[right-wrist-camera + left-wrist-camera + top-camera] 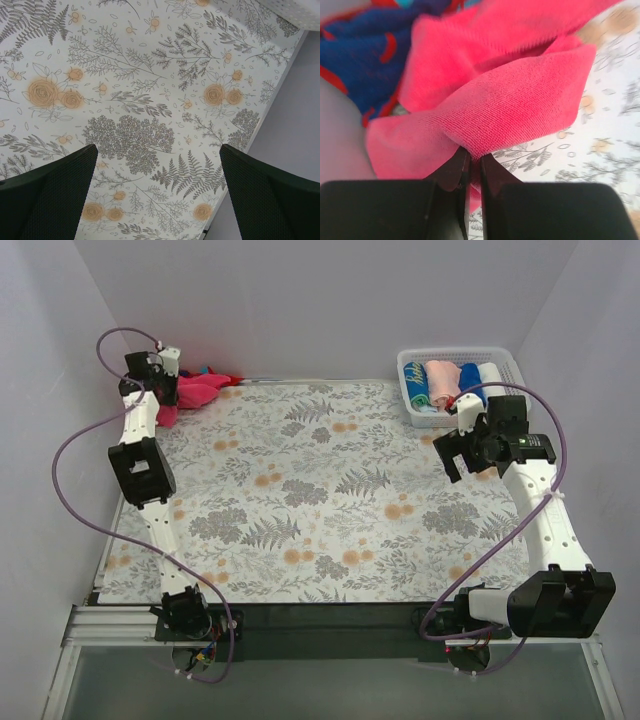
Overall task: Roll the towels
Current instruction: Grab a towel with the left arm, then move the towel to the center of the board
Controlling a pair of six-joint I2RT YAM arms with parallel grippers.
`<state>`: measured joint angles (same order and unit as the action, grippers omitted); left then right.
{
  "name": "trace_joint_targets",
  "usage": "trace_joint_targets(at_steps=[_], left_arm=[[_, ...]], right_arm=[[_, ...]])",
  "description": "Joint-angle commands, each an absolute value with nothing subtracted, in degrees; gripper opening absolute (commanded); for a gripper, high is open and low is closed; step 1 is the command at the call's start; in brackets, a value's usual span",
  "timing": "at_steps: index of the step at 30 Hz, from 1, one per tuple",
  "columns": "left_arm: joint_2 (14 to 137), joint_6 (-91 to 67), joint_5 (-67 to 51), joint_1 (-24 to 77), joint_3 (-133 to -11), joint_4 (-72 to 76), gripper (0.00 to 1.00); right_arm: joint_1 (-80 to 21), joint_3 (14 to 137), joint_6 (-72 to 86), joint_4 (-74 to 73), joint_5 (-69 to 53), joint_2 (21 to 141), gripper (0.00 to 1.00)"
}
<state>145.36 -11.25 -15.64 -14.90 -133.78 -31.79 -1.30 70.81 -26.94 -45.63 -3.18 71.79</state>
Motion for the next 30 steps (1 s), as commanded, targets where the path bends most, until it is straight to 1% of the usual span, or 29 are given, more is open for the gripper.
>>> trace_joint_targets(at_steps=[1, 5, 8, 9, 10, 12, 13, 15, 16, 18, 19, 21, 22, 23, 24, 25, 26, 27, 29, 30], left_arm=[[131.4, -12.3, -23.8, -14.4, -135.4, -28.0, 0.00], [122.8, -10.3, -32.4, -13.2, -131.1, -29.4, 0.00], [115.8, -7.8, -37.2, -11.4, -124.7, -32.4, 0.00], [112.3, -7.0, -40.9, -10.0, -120.5, -33.5, 0.00], [110.7, -5.4, -42.3, -9.0, -118.5, -36.7, 0.00], [105.9, -0.3, -43.8, -4.7, -113.4, -40.2, 0.00], [104.5, 1.3, -43.9, -3.2, -107.7, -42.6, 0.00], [100.4, 1.7, -43.7, 1.4, -100.7, -43.1, 0.00], [99.4, 1.3, -43.3, 2.8, -94.3, -42.6, 0.00], [97.7, 1.3, -43.1, 7.7, -89.5, -42.5, 0.00], [97.2, 1.3, -42.8, 9.4, -87.0, -42.3, 0.02], [96.6, 1.1, -43.2, 15.4, -82.5, -42.2, 0.14], [96.5, 0.5, -42.9, 17.6, -81.3, -41.8, 0.23], [96.4, 0.4, -42.6, 19.8, -80.0, -41.7, 0.43], [96.4, 0.4, -42.4, 23.7, -79.8, -42.3, 0.50], [96.4, 0.4, -42.5, 25.1, -79.9, -42.7, 0.60], [96.2, -1.6, -42.9, 26.0, -80.6, -42.8, 0.62], [96.2, -2.8, -43.3, 26.1, -81.1, -42.8, 0.74], [97.0, -5.4, -41.6, 24.9, -83.3, -43.0, 0.75], [97.6, -6.5, -41.7, 21.7, -85.4, -42.9, 0.74]], right_arm=[[-1.2, 74.9, -26.6, -45.9, -4.9, 72.4, 0.98], [-1.2, 77.1, -26.2, -46.1, -6.4, 73.7, 0.98], [-1.3, 78.9, -26.2, -46.3, -7.9, 74.4, 0.98], [-1.3, 79.6, -26.2, -46.4, -8.6, 74.9, 0.98], [-1.3, 80.1, -26.2, -46.5, -9.1, 75.1, 0.98], [-1.3, 80.6, -26.1, -47.0, -10.6, 75.9, 0.98], [-1.3, 80.9, -26.1, -47.2, -11.2, 76.2, 0.98], [-1.3, 81.1, -25.8, -47.5, -12.7, 76.7, 0.98], [-1.3, 81.1, -25.5, -47.6, -13.2, 77.0, 0.98], [-1.3, 80.9, -25.3, -48.0, -14.8, 77.3, 0.98], [-1.2, 80.9, -25.3, -48.2, -15.5, 77.3, 0.98], [-1.3, 80.4, -25.3, -48.5, -17.3, 77.5, 0.98], [-1.3, 80.1, -25.3, -48.6, -17.7, 77.4, 0.98], [-1.3, 79.5, -25.3, -48.7, -18.8, 77.5, 0.98], [-1.2, 79.1, -25.2, -48.8, -19.2, 77.5, 0.98], [-1.3, 78.8, -25.2, -48.9, -19.5, 77.5, 0.98], [-1.3, 78.3, -25.0, -48.9, -20.2, 77.8, 0.98], [-1.3, 78.1, -25.0, -49.0, -20.7, 77.9, 0.98], [-1.7, 77.9, -24.9, -49.6, -22.7, 78.4, 0.98], [-1.9, 77.5, -24.8, -49.7, -23.3, 78.6, 0.98]])
